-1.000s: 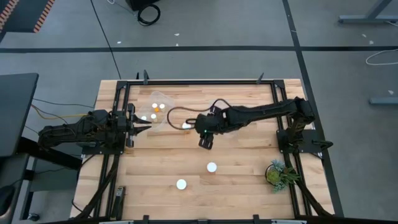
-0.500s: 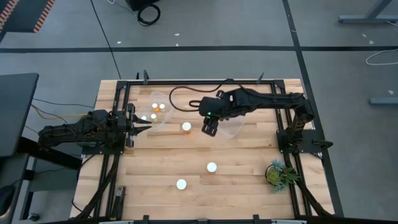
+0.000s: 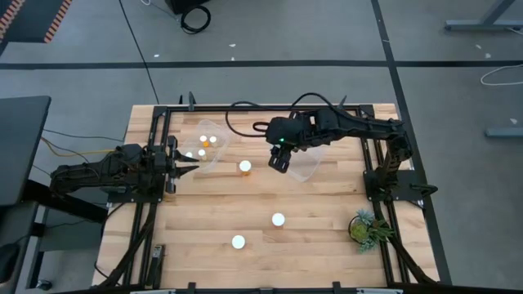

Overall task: Pick and place medicine bottles into bin by pill shape (circle, oval)
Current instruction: Put the big orange pill bottle into the right transparent bin

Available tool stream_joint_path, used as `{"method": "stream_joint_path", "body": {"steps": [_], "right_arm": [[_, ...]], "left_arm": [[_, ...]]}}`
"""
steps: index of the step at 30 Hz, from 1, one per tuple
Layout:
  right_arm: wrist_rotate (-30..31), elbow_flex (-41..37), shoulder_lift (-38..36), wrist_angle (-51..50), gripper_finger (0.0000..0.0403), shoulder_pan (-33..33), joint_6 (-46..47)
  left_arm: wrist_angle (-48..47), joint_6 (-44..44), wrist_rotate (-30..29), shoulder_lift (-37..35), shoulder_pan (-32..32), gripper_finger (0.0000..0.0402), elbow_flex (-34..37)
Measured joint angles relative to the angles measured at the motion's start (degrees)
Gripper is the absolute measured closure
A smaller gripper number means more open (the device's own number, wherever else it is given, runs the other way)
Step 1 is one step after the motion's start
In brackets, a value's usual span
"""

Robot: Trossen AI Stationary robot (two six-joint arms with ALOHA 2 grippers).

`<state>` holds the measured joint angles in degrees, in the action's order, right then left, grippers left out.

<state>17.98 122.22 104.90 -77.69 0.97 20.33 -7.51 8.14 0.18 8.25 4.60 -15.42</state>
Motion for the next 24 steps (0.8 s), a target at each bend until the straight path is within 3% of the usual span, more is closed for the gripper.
{"method": "stream_joint_path", "body": {"steps": [13, 24], "right_arm": [[1.6, 0.2, -0.5, -6.1, 0.0177, -3.5, 3.1], [4.7, -4.8, -0.5, -4.7, 0.0177, -5.0, 2.7]], "left_arm": [[0.0, 0.0, 0.0, 0.0, 0.0, 0.0314, 0.0], [0.0, 0.0, 0.0, 0.0, 0.0, 0.0321, 0.0]]}}
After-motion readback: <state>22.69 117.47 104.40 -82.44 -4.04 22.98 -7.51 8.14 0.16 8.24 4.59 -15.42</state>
